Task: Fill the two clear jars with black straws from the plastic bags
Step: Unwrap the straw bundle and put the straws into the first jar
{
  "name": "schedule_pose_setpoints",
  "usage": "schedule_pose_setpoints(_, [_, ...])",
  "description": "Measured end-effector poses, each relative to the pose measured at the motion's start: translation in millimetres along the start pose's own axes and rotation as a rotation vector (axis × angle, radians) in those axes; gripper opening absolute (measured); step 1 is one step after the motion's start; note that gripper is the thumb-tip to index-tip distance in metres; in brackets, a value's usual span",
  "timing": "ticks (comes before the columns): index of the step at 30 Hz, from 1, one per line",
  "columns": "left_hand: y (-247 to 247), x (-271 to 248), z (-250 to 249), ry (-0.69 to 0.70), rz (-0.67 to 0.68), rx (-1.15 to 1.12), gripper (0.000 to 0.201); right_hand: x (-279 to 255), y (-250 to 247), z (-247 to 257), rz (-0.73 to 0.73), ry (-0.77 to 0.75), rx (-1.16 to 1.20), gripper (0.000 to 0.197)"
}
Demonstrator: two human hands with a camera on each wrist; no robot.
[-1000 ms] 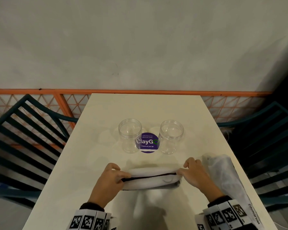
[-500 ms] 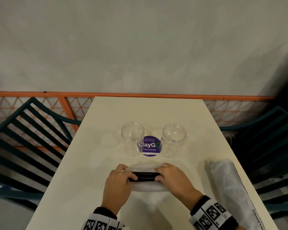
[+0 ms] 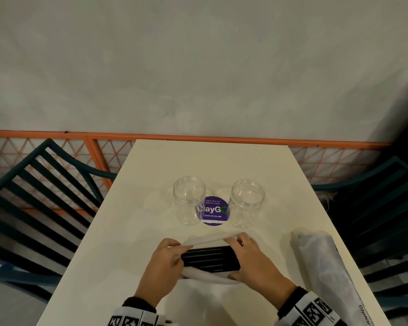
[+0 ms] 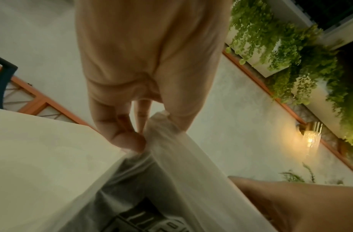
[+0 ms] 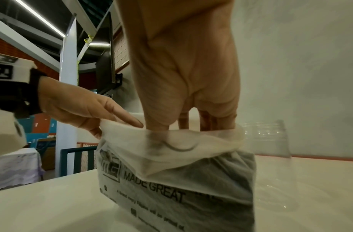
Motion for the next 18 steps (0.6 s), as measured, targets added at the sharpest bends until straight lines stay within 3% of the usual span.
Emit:
schedule_pose_setpoints(5, [-18.2, -0.2, -33.9, 0.104, -0.074, -0.073, 0.042, 8.8, -12.7, 44.2, -0.039, -0.224, -0.084, 0.048])
schedule_pose_setpoints(9, [-42.5, -5.2, -63.3, 0.206, -0.131, -0.143, 0.04, 10.0, -23.8, 86.2, -0.113, -0.413, 0.033, 0.046])
schedule_pose_setpoints(12, [-53.8, -10.7, -82.3, 0.241, -0.108, -0.28, 0.036, 10.4, -40.4, 91.9, -0.191, -0.416, 0.216, 0.043])
schedule_pose_setpoints(16, [-49.7, -14.5, -100.0, 0.197, 0.078, -0.562, 0.047, 12.9, -45.4, 79.4, -0.182, -0.344, 0.419, 0.04])
schedule_pose_setpoints(18, [-57.8, -9.7, -90.1, 0.208, 0.032, -0.553, 0.044, 14.0, -40.8, 65.9, -0.142, -0.277, 0.502, 0.04])
Point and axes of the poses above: each hand's wrist, its own x-axis towards the middle knuckle, its own y-axis out of the palm, z = x × y, the point moved 10 cm from there along x, towards the middle knuckle, and after that the axes turned 9 degrees about -z, right-handed, at the moved point
